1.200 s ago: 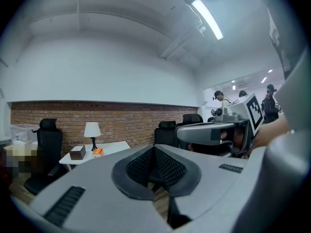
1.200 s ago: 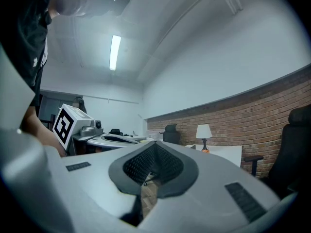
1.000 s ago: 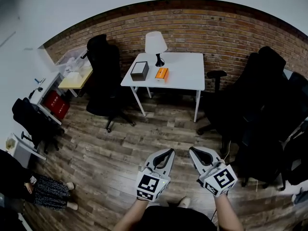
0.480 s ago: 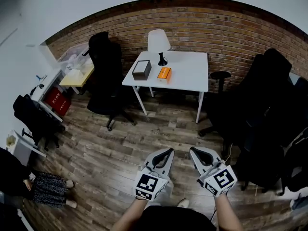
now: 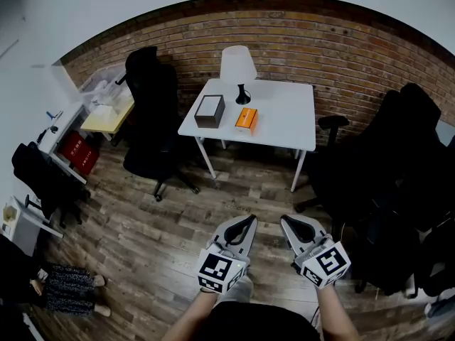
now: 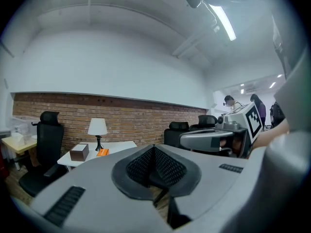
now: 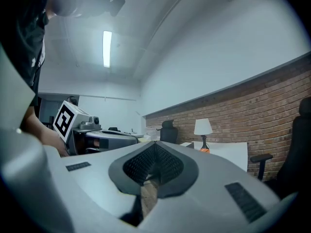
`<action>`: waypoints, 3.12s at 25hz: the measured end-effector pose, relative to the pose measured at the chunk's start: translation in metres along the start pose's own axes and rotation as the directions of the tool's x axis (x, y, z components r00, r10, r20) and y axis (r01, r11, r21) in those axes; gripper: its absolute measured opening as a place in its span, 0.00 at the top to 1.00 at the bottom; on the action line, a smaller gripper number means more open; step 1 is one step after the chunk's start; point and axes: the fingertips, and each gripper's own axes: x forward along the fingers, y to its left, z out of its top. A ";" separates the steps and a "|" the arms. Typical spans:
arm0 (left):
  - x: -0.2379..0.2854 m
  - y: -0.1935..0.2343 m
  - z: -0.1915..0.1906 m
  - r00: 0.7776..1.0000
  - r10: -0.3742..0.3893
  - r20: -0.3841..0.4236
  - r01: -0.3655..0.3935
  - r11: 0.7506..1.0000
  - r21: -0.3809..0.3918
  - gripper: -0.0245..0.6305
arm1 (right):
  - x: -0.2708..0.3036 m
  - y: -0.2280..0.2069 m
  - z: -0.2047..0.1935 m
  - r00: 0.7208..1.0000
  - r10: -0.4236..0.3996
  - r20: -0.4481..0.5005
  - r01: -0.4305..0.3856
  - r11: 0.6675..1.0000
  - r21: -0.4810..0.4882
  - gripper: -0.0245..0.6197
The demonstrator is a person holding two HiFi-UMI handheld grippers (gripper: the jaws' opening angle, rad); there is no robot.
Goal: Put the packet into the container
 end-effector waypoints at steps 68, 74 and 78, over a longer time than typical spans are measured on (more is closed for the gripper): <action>0.320 0.403 0.031 1.000 -0.021 -0.017 0.019 0.995 -0.101 0.95 | 0.434 -0.323 0.019 0.996 -0.002 -0.088 0.006 0.999 0.048 0.95; 0.347 0.416 0.024 0.999 0.006 -0.052 -0.011 0.994 -0.105 0.95 | 0.450 -0.347 0.015 0.994 0.029 -0.107 -0.026 0.999 0.029 0.95; 0.364 0.419 0.028 0.998 0.016 -0.062 -0.021 0.996 -0.086 0.95 | 0.457 -0.364 0.014 0.993 0.050 -0.104 -0.046 0.998 0.035 0.95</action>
